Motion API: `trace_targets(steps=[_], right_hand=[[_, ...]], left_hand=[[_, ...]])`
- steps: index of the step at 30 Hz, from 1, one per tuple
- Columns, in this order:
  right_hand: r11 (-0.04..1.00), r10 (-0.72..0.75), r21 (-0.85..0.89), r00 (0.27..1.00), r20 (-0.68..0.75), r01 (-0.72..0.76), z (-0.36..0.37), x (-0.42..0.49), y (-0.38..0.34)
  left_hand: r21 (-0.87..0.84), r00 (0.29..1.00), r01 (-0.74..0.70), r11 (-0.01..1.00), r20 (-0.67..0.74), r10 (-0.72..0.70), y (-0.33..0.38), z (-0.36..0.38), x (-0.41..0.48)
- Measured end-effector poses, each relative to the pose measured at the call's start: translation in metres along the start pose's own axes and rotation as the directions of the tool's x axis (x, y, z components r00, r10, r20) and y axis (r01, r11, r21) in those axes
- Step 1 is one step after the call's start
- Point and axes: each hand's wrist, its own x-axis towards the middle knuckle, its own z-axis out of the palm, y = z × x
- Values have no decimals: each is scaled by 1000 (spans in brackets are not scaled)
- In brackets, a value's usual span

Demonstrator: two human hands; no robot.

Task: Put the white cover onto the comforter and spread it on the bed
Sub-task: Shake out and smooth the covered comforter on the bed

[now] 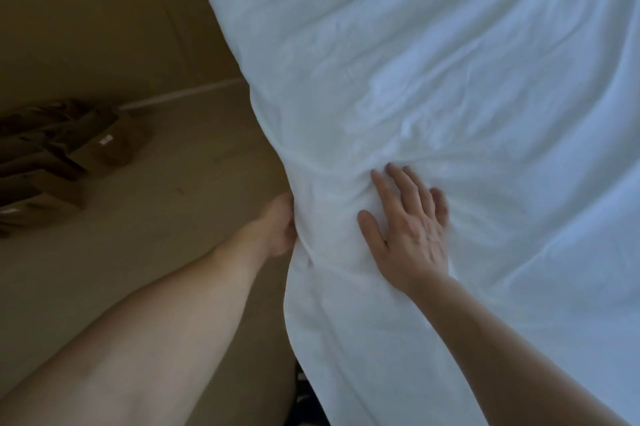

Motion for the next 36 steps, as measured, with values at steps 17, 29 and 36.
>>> trace_targets(steps=[17,29,36], right_hand=[[999,-36,-10,994,100,37,10,78,-5],[996,-84,11,986,145,83,25,118,-31],[994,-108,0,985,132,109,36,172,-50]], left_hand=[[-158,697,-225,961,-716,46,14,-77,34],[-215,870,-123,969,-493,1,31,-91,44],[-139,977,-41,989,-211,11,108,-63,75]])
